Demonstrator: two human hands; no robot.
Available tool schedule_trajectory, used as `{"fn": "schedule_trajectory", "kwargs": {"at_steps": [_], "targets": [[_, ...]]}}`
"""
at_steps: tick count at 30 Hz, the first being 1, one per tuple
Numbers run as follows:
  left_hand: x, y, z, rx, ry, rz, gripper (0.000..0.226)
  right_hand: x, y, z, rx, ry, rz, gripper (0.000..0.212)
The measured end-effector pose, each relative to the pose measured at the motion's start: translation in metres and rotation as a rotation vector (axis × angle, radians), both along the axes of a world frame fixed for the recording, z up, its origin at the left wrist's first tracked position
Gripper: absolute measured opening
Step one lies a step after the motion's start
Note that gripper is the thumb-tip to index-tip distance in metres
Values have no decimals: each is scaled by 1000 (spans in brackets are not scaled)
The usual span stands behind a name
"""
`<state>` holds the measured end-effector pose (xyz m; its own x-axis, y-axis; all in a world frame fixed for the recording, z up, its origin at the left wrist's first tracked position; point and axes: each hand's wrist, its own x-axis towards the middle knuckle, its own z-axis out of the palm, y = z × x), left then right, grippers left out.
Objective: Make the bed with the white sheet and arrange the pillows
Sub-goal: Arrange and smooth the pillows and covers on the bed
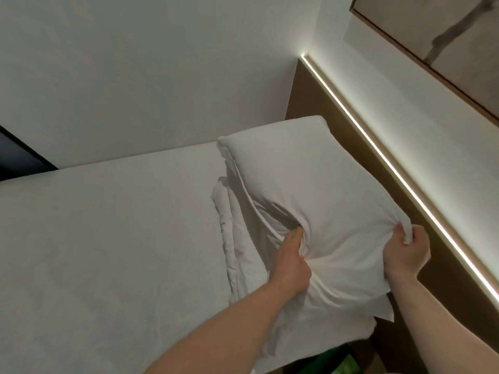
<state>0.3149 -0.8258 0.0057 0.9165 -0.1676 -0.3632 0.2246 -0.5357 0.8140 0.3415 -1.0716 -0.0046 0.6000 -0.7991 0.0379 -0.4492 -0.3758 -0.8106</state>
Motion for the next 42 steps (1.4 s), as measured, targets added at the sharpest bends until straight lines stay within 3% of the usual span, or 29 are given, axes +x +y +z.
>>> {"fn": "schedule_trajectory", "kwargs": {"at_steps": [3,5,8,9,10,12,13,18,20,23,28,30,33,36,42], "targets": [[-3,13,-16,28,147,-76,87,-25,-12,-40,34,424,41,30],[0,24,-25,0,267,70,91,-33,-14,-53,66,568,100,30],[7,43,-42,-12,497,412,111,-28,-4,-49,49,462,160,27],[10,47,-44,-66,561,454,109,-25,0,-45,54,384,173,28],[12,49,-44,-133,577,465,93,-23,7,-38,62,300,186,29],[19,48,-28,-181,481,493,54,-16,24,-22,68,152,183,31],[23,47,-15,-188,397,539,46,-11,32,-13,69,90,160,31],[39,30,66,-467,-38,694,41,15,55,37,85,-163,-15,32],[44,20,86,-525,-169,643,39,19,50,50,73,-236,-80,33],[46,2,88,-545,-190,511,35,13,29,52,55,-265,-150,32],[23,-18,39,-283,-57,225,35,-24,-7,25,77,-53,-180,32],[18,-12,18,-92,39,-22,40,-38,-24,10,106,262,-121,29],[12,5,0,40,148,-336,52,-52,-37,-2,206,683,143,61],[9,11,-4,123,166,-430,56,-59,-21,-11,128,742,402,70],[-7,62,13,272,166,-415,71,-66,41,3,-35,713,620,74]]}}
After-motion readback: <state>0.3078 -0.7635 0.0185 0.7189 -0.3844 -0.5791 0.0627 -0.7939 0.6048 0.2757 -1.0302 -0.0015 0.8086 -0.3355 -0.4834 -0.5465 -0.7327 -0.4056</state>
